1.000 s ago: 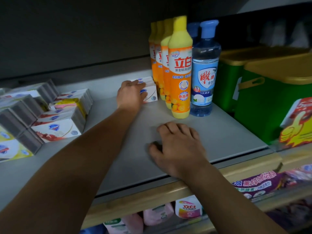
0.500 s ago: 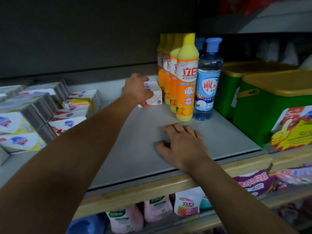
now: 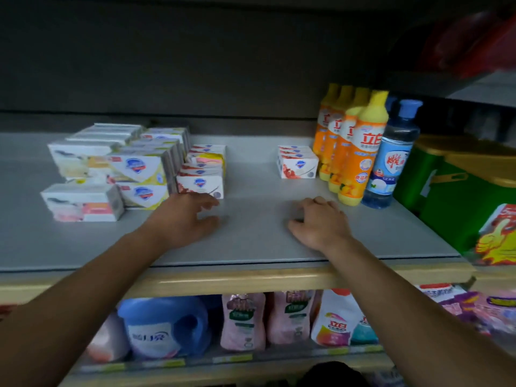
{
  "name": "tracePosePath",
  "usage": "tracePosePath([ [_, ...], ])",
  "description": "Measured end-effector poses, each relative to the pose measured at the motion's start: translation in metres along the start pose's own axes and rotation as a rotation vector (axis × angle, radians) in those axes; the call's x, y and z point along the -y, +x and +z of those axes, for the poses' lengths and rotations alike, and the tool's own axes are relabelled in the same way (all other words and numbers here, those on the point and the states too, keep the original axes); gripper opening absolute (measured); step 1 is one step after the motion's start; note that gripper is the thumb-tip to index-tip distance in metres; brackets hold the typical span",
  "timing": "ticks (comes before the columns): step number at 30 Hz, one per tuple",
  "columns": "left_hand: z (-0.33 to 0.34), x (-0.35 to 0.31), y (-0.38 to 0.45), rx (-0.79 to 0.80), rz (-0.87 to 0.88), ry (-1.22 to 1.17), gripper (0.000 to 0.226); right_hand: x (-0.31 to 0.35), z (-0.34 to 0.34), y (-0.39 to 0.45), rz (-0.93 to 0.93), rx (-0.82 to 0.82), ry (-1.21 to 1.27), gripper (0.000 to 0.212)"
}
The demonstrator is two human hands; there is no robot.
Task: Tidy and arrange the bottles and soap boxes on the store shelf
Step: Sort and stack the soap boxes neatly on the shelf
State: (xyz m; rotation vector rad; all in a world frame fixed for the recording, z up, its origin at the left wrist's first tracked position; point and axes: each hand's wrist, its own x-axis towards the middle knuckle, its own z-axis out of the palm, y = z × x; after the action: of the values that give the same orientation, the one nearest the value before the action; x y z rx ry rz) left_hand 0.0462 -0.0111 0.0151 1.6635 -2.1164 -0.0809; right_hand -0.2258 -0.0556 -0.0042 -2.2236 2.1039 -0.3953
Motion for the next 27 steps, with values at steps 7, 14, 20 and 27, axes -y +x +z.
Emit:
tracePosePath([
  [7, 0.001, 0.046, -0.046, -0.034, -0.014, 0.085, 0.059, 0.098, 0.015, 0.02, -0.324, -0.051, 0.318, 0.045],
  [14, 0.009, 0.053, -0.041, -0.007, -0.04, 0.142, 0.071, 0.152, 0.02, 0.067, -0.353, -0.116, 0.195, 0.066],
  [20, 0.013, 0.055, -0.039, -0.017, -0.062, 0.119, 0.046, 0.147, 0.037, 0.068, -0.394, -0.275, 0.043, 0.055],
  [27, 0.008, 0.054, -0.038, 0.0, -0.104, 0.055, 0.05, 0.141, 0.027, 0.046, -0.286, -0.191, 0.381, 0.048],
])
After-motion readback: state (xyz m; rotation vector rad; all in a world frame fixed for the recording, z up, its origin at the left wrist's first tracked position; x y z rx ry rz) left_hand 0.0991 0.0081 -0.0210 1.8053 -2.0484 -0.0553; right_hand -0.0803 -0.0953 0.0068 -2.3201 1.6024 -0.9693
